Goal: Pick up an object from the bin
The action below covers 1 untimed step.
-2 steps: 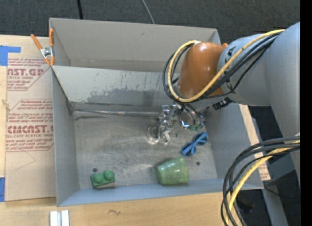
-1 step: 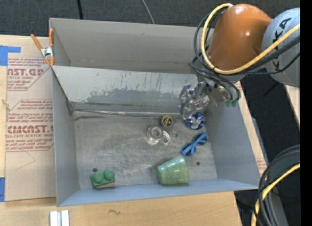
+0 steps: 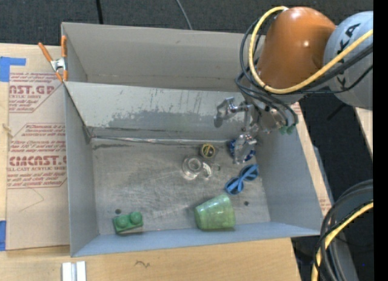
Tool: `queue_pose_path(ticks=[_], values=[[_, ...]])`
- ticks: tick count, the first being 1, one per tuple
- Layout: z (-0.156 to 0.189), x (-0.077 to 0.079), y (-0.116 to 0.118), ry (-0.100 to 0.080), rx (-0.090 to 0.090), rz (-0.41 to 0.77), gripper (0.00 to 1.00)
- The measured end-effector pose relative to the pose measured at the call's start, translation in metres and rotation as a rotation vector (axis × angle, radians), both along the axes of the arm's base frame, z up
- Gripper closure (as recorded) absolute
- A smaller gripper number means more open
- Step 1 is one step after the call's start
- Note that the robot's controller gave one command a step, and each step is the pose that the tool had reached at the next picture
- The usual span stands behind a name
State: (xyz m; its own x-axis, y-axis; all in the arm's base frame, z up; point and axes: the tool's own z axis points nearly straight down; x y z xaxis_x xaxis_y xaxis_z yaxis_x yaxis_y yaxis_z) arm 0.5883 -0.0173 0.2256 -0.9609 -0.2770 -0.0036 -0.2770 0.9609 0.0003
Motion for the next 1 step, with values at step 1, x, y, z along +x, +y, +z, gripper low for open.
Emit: queue_pose_path(ticks=[1], values=[[-0.1132,-0.0010,-0.0705,0.009,-0.001,0.002,0.00]])
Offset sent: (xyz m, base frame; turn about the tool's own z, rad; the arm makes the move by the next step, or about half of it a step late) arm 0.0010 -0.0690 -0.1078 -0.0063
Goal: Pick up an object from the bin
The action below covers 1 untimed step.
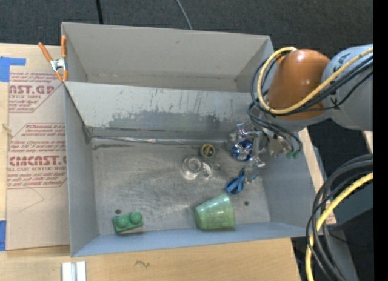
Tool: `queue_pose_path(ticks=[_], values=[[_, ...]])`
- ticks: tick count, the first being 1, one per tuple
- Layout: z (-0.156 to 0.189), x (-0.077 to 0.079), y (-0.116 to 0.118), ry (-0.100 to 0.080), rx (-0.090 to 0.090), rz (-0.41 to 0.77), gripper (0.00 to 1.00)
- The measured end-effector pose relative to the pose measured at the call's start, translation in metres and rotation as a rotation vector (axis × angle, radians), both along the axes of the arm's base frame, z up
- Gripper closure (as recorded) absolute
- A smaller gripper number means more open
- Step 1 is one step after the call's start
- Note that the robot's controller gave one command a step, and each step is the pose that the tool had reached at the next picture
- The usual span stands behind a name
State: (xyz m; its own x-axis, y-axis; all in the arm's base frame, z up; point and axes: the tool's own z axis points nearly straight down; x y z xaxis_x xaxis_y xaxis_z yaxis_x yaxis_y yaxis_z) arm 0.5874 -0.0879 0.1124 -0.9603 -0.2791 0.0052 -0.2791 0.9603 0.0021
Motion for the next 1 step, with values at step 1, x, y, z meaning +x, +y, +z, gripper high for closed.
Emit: queue_pose_path(ticks=[1], values=[[-0.0358,-0.0124,-0.0409,-0.022,0.006,-0.354,0.00]])
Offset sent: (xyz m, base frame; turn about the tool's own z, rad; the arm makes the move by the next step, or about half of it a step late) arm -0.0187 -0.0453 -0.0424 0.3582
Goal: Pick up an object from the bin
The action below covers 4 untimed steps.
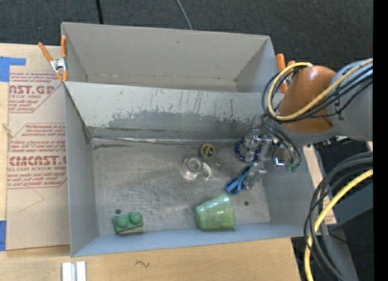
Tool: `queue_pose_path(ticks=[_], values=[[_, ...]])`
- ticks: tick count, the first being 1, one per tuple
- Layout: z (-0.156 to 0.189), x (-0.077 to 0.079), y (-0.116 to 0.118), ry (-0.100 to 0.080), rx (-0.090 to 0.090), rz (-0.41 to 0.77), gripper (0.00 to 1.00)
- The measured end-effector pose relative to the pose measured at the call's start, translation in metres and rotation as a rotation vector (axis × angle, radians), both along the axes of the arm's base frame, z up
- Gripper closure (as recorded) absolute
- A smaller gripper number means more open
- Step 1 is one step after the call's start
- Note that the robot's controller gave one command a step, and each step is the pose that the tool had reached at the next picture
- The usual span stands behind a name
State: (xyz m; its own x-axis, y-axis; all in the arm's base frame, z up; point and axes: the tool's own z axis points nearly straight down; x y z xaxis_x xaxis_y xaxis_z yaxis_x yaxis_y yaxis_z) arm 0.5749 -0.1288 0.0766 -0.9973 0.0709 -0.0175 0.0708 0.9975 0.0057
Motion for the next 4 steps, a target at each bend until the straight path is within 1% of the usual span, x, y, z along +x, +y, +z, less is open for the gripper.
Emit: queue_pose_path(ticks=[1,2,3,4], values=[[-0.001,-0.015,-0.017,0.001,0.006,0.019,0.00],[0.003,-0.012,-0.020,-0.009,-0.001,0.015,1.00],[0.162,-0.037,0.051,0.007,-0.006,0.096,1.00],[0.040,-0.012,0.045,0.022,-0.002,-0.094,1.00]])
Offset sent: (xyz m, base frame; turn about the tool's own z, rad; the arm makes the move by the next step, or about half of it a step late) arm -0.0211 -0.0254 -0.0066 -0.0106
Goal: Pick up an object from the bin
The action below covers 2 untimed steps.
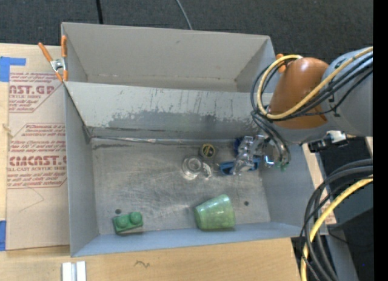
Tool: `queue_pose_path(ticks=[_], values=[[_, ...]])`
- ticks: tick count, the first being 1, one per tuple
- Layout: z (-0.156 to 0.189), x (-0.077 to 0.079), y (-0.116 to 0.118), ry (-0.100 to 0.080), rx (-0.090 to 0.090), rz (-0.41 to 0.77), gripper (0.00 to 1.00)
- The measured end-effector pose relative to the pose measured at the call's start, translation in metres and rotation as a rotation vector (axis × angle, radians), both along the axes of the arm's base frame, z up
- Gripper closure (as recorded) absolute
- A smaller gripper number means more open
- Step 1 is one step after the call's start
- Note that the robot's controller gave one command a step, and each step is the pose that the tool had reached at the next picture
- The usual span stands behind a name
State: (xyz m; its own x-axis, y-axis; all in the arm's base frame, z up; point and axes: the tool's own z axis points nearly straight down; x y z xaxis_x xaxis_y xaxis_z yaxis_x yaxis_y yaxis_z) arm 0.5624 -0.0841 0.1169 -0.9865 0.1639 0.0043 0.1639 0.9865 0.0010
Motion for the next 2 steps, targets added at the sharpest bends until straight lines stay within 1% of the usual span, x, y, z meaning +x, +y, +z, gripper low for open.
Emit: queue_pose_path(ticks=[1,2], values=[[0.004,0.001,0.000,-0.006,-0.001,0.001,0.00],[-0.047,0.019,-0.003,-0.009,-0.001,-0.079,0.00]])
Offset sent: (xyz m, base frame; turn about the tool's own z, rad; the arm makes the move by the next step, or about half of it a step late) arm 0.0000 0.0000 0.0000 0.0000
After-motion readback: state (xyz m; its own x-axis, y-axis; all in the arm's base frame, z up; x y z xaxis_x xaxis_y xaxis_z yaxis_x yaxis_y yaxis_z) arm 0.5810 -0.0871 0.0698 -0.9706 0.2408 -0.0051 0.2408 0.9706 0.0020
